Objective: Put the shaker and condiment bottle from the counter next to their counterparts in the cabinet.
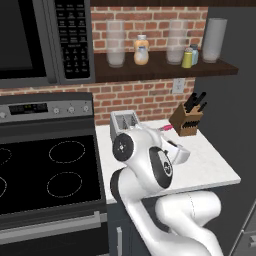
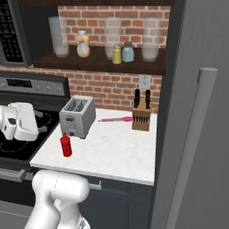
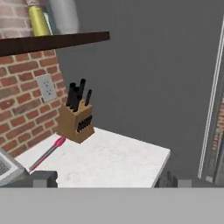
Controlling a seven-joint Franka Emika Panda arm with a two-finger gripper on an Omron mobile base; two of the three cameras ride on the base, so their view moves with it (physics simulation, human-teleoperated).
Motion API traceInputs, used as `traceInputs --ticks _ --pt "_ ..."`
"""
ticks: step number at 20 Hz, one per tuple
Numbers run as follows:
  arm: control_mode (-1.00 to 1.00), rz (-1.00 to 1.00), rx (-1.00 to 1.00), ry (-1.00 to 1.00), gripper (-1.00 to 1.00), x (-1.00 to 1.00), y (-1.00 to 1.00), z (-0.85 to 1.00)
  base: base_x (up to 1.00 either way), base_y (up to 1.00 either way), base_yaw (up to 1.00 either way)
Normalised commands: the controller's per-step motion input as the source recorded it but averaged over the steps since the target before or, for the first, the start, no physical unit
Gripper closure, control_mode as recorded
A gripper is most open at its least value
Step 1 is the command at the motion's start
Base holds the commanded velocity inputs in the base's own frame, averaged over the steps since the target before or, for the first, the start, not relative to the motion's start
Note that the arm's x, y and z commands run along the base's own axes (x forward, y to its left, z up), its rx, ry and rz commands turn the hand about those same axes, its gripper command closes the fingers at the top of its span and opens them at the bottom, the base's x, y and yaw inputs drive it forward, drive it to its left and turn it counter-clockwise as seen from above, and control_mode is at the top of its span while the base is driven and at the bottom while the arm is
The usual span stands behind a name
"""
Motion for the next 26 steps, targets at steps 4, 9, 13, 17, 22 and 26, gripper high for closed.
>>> traceInputs --ticks 4,9,13,17,22,26 --pt "-1.00 0.00 -0.08 0.05 -1.00 0.11 0.25 -0.86 0.00 0.00 0.00" --pt "-1.00 0.00 -0.01 0.00 -1.00 0.02 0.07 -0.50 0.00 0.00 0.00" --pt "-1.00 0.00 0.00 0.03 -1.00 0.00 0.10 -0.36 0.00 0.00 0.00" --pt "-1.00 0.00 -0.02 0.07 -1.00 0.00 0.12 -0.37 0.00 0.00 0.00" --pt "-1.00 0.00 0.00 0.01 -1.00 0.00 0.20 -0.22 0.00 0.00 0.00" --pt "-1.00 0.00 0.00 0.01 -1.00 0.14 0.17 -0.19 0.00 0.00 0.00"
